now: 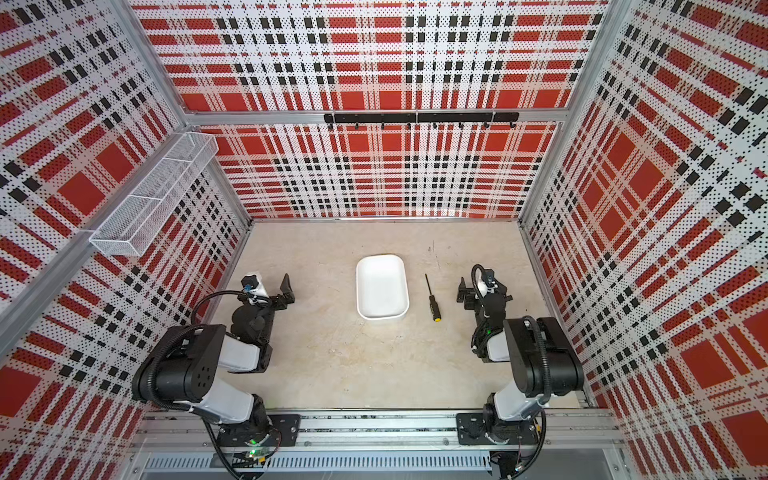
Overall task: Put the screwdriver in the bin
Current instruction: 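Move the right gripper toward the black-and-yellow screwdriver beside the white tray, then lower the right gripper and close it on the screwdriver handle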
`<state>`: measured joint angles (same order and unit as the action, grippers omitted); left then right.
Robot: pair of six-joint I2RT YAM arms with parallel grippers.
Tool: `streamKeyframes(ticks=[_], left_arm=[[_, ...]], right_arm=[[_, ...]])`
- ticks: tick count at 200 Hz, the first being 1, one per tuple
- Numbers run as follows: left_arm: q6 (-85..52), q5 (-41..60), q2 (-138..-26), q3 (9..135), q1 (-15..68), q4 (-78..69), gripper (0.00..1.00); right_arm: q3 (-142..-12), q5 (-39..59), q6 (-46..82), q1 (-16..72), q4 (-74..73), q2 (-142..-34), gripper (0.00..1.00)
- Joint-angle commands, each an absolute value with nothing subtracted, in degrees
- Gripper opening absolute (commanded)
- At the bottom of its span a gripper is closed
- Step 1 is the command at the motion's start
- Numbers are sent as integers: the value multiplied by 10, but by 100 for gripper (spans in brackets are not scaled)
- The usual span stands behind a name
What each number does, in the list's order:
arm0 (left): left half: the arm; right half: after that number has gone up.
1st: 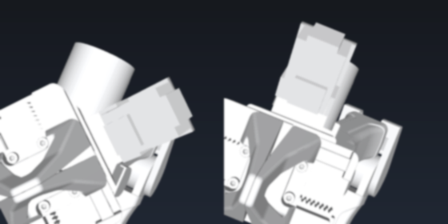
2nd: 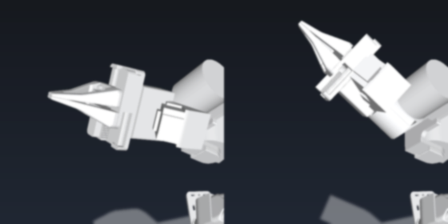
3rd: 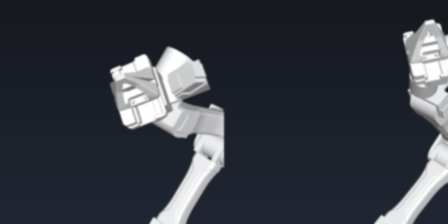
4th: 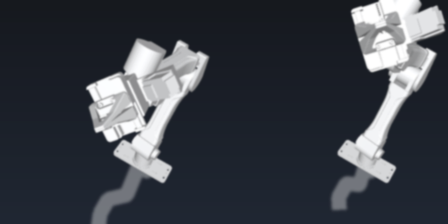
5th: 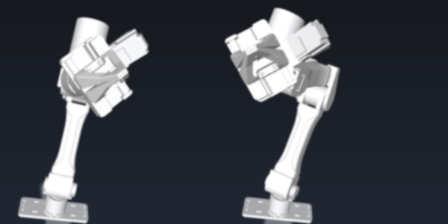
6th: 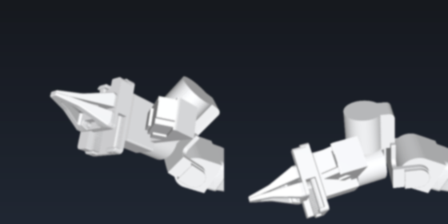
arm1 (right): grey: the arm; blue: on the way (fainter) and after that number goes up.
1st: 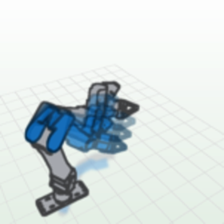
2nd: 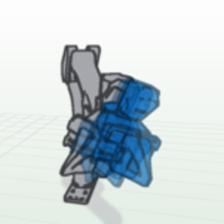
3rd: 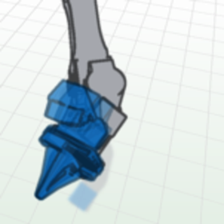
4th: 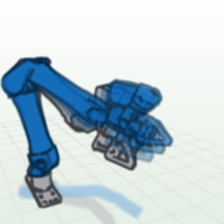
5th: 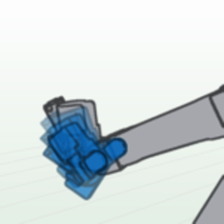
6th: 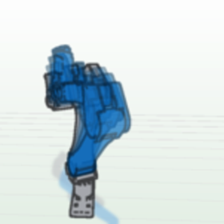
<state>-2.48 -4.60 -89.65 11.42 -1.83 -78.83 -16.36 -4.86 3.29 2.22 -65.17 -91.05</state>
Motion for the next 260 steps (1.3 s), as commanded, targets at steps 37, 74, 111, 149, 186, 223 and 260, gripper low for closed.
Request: streamKeyframes(ticks=[37, 74, 111, 149, 186, 223, 260], left_arm=[[-16, -50, -902, 119, -17, -804, 98], [-11, -34, -899, 117, -17, -805, 98], [1, -3, -832, 150, -15, -686, 98], [-24, 33, -756, 218, -10, -531, 98], [-72, 57, -734, 265, 27, -431, 98], [-89, 95, -723, 290, 86, -359, 98], [-131, 195, -738, 312, 97, -297, 98]], right_arm=[[-170, -33, 25, 18, -656, -900, 100], [-169, -32, 24, 18, -654, -897, 99], [-211, -25, 20, 18, -521, -829, 97], [-297, 22, 52, 20, -303, -756, 94], [-415, 172, 81, 20, -55, -772, 97], [-444, 258, 100, 40, 16, -815, 97], [-458, 273, 105, 72, 60, -855, 96]])
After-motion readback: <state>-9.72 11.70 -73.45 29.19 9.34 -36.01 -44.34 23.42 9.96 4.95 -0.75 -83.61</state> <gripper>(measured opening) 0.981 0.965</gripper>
